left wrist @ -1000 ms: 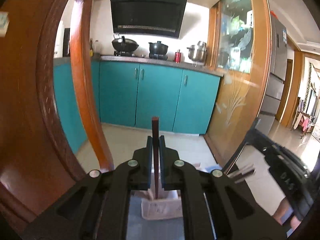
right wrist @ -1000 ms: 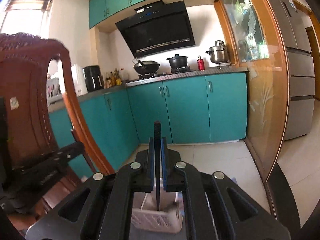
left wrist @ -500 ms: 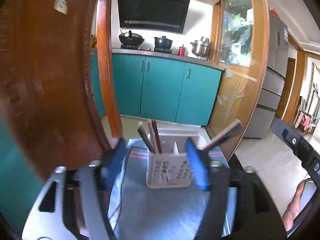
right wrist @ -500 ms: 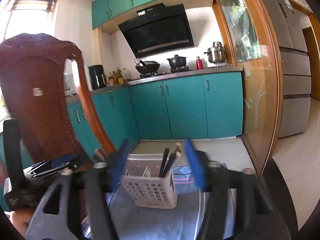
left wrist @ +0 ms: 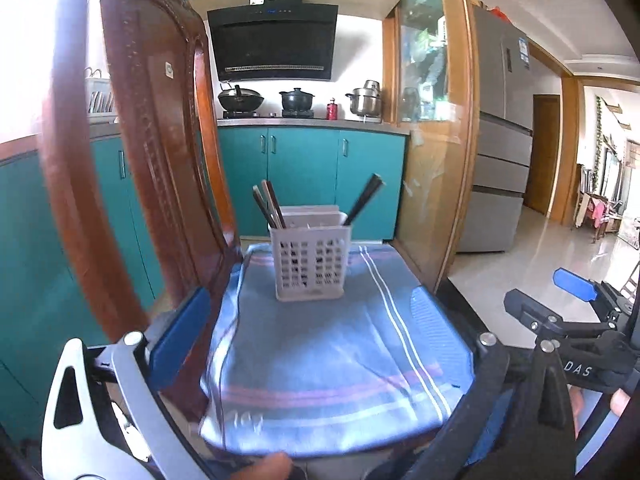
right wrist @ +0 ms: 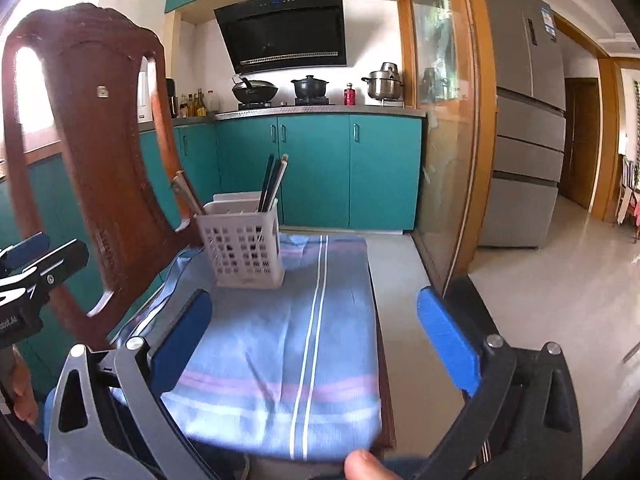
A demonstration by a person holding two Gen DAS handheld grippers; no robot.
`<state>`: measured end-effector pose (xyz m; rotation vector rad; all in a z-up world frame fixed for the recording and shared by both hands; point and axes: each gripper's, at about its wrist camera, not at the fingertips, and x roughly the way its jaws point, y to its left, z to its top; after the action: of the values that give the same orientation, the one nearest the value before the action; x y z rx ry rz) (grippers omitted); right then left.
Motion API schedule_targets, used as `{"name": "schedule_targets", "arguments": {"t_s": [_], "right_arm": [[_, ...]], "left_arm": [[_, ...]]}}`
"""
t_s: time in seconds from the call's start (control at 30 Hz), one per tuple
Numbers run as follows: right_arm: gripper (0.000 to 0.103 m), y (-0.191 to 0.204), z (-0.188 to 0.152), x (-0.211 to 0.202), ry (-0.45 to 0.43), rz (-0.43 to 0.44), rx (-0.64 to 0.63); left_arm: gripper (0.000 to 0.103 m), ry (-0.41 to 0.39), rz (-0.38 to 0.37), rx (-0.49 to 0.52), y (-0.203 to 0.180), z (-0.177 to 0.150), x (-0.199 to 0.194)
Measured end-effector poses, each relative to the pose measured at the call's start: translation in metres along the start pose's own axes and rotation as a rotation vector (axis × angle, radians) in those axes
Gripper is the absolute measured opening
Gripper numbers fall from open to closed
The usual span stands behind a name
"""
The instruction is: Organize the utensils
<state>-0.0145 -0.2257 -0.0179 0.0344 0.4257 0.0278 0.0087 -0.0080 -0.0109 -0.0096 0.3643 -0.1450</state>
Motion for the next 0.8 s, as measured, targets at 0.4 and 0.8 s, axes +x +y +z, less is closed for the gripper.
{"name": "schedule_targets", "arguments": {"t_s": [0.4, 0.8], "right_arm": [[0.100, 0.018, -0.016, -0.077, -0.117, -0.031, -0.084], [0.100, 0.023, -0.014, -0.084, -0.125, -0.044, -0.090]], "left_arm": [[0.100, 0.001, 0.029, 0.046, -0.010, -0.014, -0.051], [0.100, 0.004, 0.015, 0.048, -0.008, -0.013, -0.056]]}}
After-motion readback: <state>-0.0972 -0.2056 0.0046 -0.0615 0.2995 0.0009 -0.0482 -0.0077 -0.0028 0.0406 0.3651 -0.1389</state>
